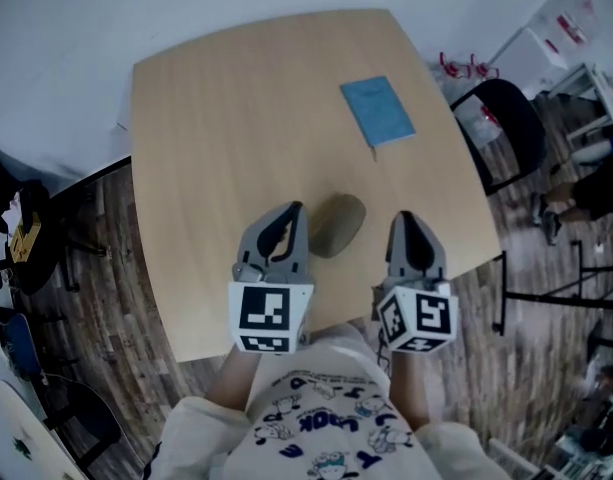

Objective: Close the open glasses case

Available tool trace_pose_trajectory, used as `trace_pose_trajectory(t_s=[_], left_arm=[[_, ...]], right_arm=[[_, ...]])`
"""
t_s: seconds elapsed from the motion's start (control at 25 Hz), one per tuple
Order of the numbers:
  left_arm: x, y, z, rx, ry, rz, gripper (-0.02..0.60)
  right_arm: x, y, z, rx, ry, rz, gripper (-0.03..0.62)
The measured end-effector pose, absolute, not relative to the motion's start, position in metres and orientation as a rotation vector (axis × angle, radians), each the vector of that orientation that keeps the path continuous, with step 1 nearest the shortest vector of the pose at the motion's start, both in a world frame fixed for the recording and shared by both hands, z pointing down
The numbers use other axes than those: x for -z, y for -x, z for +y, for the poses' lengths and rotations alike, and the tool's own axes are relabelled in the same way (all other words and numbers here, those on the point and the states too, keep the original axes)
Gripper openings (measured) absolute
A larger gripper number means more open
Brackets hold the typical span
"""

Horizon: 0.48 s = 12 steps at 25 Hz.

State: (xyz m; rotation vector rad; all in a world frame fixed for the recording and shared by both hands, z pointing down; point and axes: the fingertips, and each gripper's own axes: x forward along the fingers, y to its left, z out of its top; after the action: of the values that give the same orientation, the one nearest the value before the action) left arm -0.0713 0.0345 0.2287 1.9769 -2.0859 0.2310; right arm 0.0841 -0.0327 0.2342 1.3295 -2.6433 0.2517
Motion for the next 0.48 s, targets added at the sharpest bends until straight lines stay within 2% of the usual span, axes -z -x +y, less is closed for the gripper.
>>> trace_pose_trajectory(t_s=[0.48], left_arm=[[-0.209, 0.06, 0.053, -0.209, -2.027, -2.108, 0.003]], right_arm=[[-0.22, -0.1, -0.006, -0.233, -1.379, -2.655, 0.008]])
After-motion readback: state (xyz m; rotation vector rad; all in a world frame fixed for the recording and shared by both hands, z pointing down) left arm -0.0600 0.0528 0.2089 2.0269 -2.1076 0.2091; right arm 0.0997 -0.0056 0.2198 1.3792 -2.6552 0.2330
